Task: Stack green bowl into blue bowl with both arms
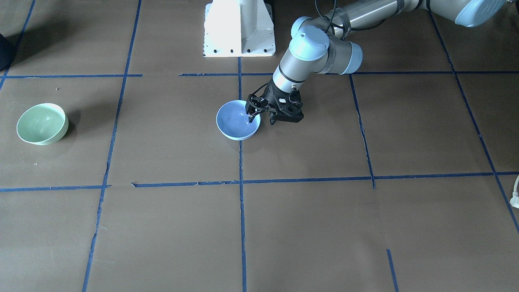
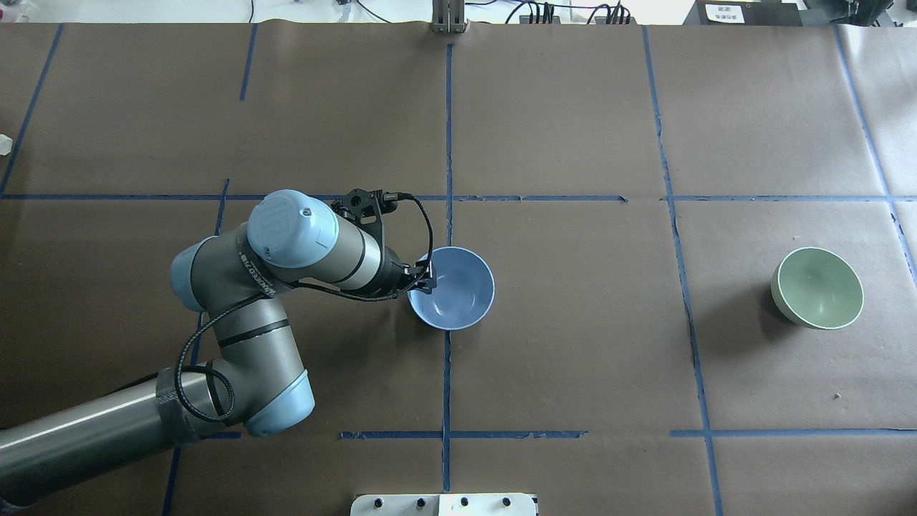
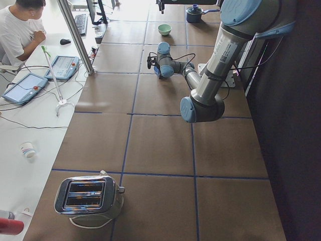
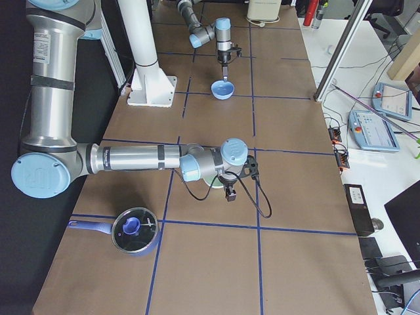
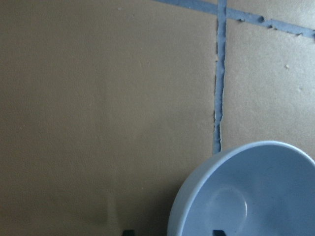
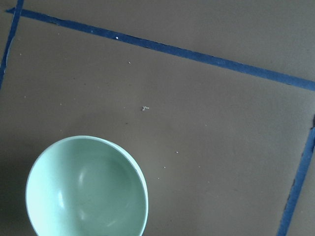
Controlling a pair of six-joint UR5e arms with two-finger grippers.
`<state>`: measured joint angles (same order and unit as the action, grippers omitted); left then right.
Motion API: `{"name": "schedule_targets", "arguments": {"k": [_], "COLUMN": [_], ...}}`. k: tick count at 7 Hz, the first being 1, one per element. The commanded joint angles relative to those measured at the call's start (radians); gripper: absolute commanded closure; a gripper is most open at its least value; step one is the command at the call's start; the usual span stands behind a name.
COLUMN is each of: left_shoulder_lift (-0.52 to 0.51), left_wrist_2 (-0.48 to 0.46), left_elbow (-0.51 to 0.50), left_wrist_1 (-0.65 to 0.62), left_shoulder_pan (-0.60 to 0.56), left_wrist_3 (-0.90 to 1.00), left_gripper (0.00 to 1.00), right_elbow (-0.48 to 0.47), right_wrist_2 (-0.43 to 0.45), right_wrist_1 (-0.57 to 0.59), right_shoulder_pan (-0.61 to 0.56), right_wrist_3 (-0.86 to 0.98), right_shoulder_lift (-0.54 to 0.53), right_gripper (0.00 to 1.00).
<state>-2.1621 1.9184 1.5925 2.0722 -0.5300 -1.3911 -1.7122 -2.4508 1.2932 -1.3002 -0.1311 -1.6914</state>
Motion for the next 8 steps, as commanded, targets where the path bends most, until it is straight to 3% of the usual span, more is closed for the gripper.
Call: {"name": "schedule_targets", "arguments": {"k": [1, 3, 4, 5, 6, 8], "left_shoulder_lift": [0.01, 0.011, 0.011, 0.011, 0.011, 0.011], "left_wrist_2": [0.001, 0.002, 0.002, 0.002, 0.002, 0.001], "left_elbow": [0.009, 0.012, 0.012, 0.012, 0.014, 0.018], "left_wrist_1": [0.003, 0.005, 0.005, 0.005, 0.006, 0.006], "left_shoulder_pan": [-0.031, -0.031, -0.031, -0.031, -0.031, -0.034], "left_wrist_3": [-0.003, -0.006, -0.006, -0.006, -0.005, -0.006], "left_gripper": [0.18, 0.17, 0.17, 0.16, 0.16, 0.16], "right_elbow": [0.075, 0.22, 0.226, 0.239, 0.237, 0.167], "right_wrist_2": [0.074, 0.102, 0.122, 0.125, 0.121, 0.098], "right_wrist_1": [-0.328, -0.588, -0.613, -0.614, -0.615, -0.608], "right_shoulder_pan": [0.151, 0.237, 0.249, 0.249, 0.249, 0.246], "right_wrist_3": [-0.393, -0.571, -0.605, -0.61, -0.642, -0.644], "right_shoulder_lift": [-0.017, -0.011, -0.01, -0.011, -0.007, -0.005], "right_gripper": [0.01, 0.02, 0.29, 0.68, 0.98, 1.0]}}
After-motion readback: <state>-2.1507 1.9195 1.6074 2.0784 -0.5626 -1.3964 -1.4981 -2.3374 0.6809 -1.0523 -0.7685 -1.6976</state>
